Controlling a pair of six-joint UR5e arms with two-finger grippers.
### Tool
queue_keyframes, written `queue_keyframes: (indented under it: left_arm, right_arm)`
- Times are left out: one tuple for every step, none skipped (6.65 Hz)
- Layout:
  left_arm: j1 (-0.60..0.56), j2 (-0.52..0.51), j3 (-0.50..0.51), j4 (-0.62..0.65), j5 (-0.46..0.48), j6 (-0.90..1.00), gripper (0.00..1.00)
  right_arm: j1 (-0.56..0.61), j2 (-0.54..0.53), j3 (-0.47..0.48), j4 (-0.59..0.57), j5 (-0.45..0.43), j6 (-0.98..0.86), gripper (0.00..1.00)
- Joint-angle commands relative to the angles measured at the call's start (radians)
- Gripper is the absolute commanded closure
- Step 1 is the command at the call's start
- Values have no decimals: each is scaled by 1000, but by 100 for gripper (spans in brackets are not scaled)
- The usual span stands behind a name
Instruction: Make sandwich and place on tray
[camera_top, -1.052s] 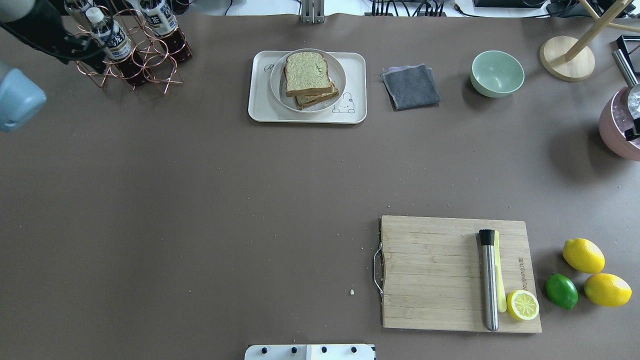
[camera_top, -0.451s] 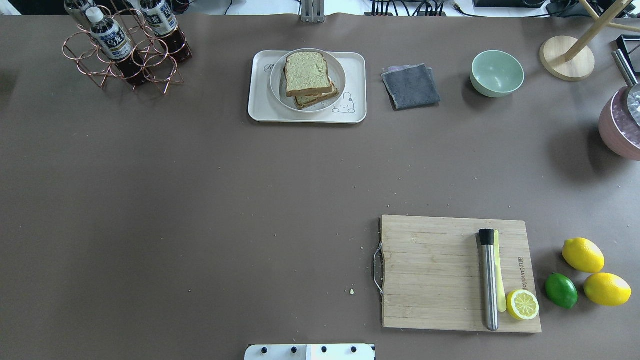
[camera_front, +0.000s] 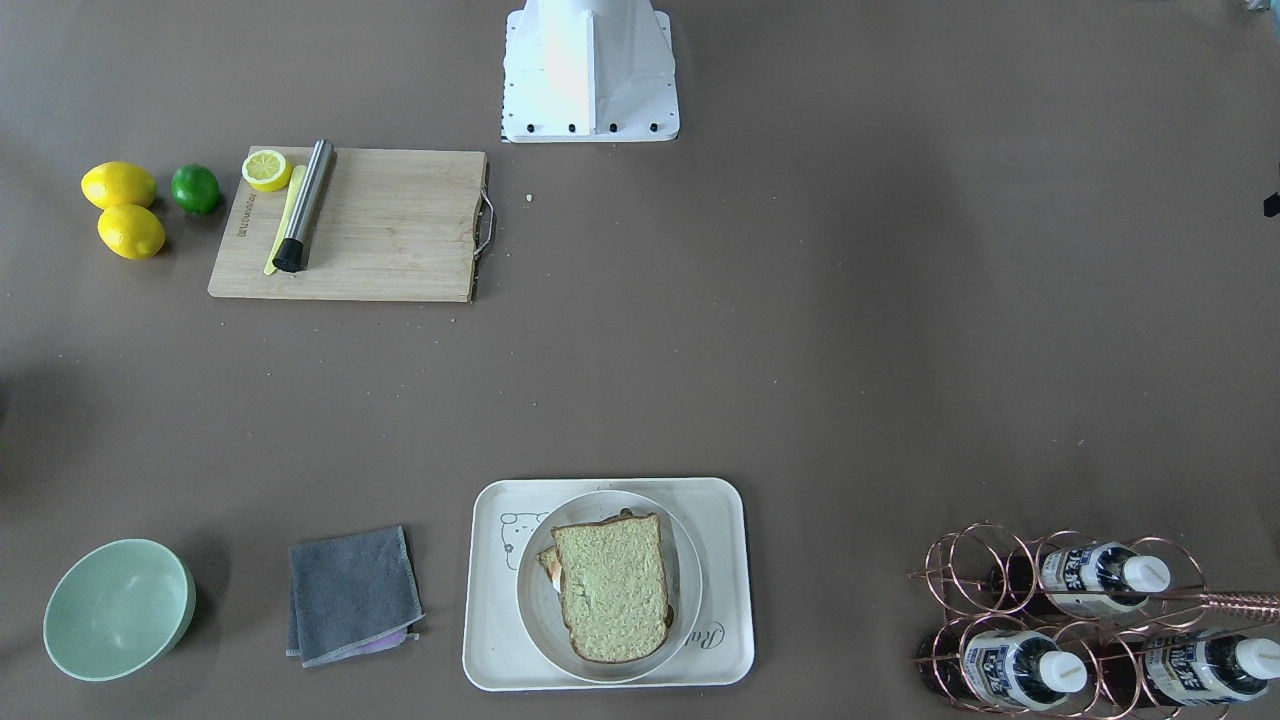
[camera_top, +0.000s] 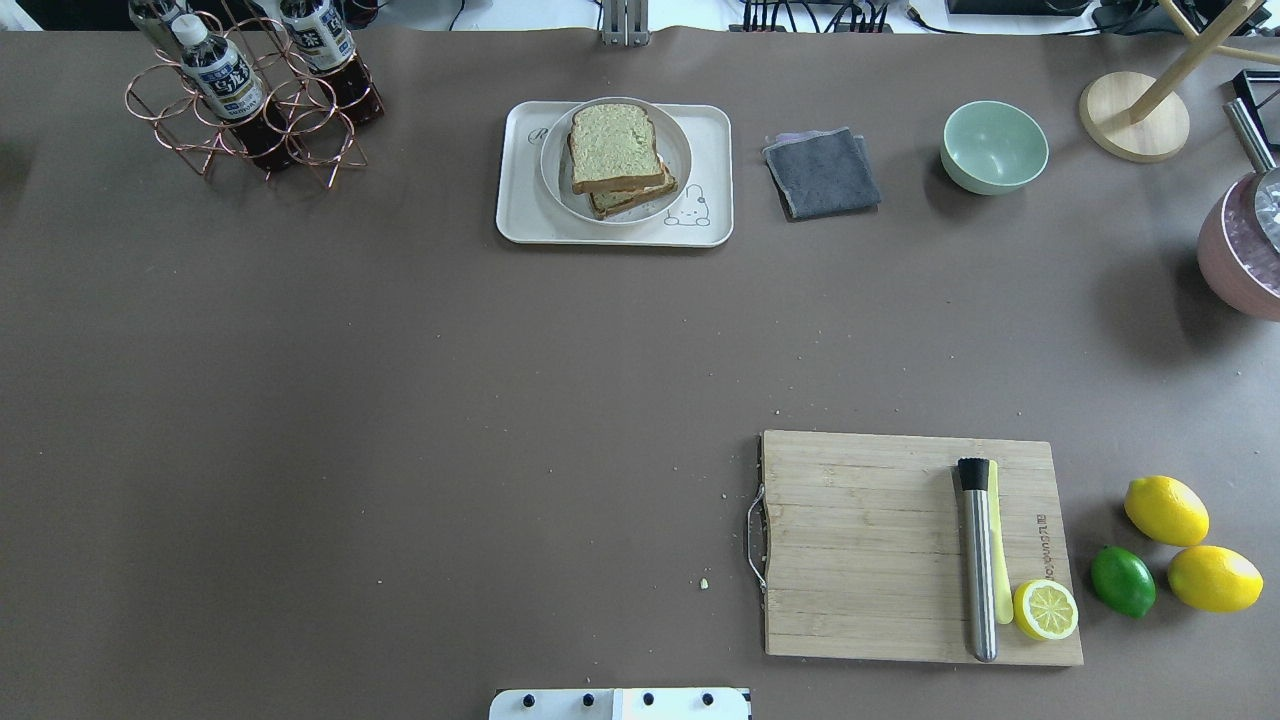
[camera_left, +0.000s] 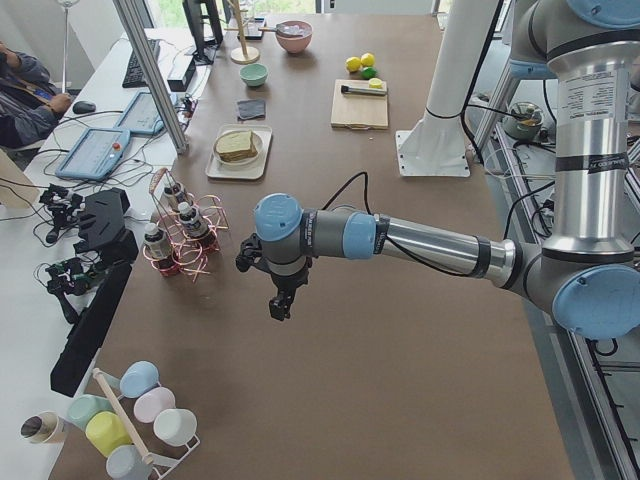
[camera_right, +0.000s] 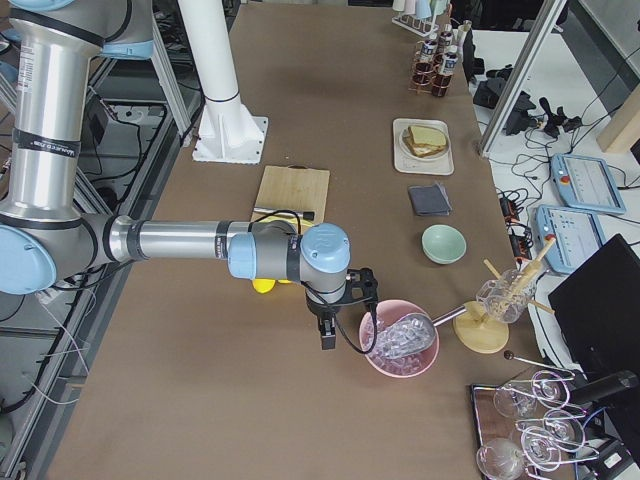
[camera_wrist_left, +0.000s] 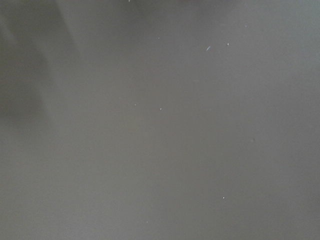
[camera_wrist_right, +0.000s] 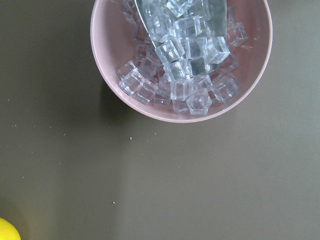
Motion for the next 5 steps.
queue_keyframes:
  left_arm:
    - [-21, 59, -19, -36, 37, -45, 3]
    - [-21, 60, 7, -54, 35, -67, 3]
    - [-21, 60, 6, -54, 35, -65, 3]
    - [-21, 65, 4, -56, 35, -65, 3]
    - [-21, 65, -2, -57, 35, -67, 3]
  right_arm:
    - [3, -11, 4, 3, -3, -1, 0]
    - [3, -11, 6, 3, -2, -1, 0]
    - [2, -10, 3, 5, 0, 9, 0]
    - [2, -14, 4, 5, 3, 10, 0]
    - [2, -22, 12, 5, 6, 10, 0]
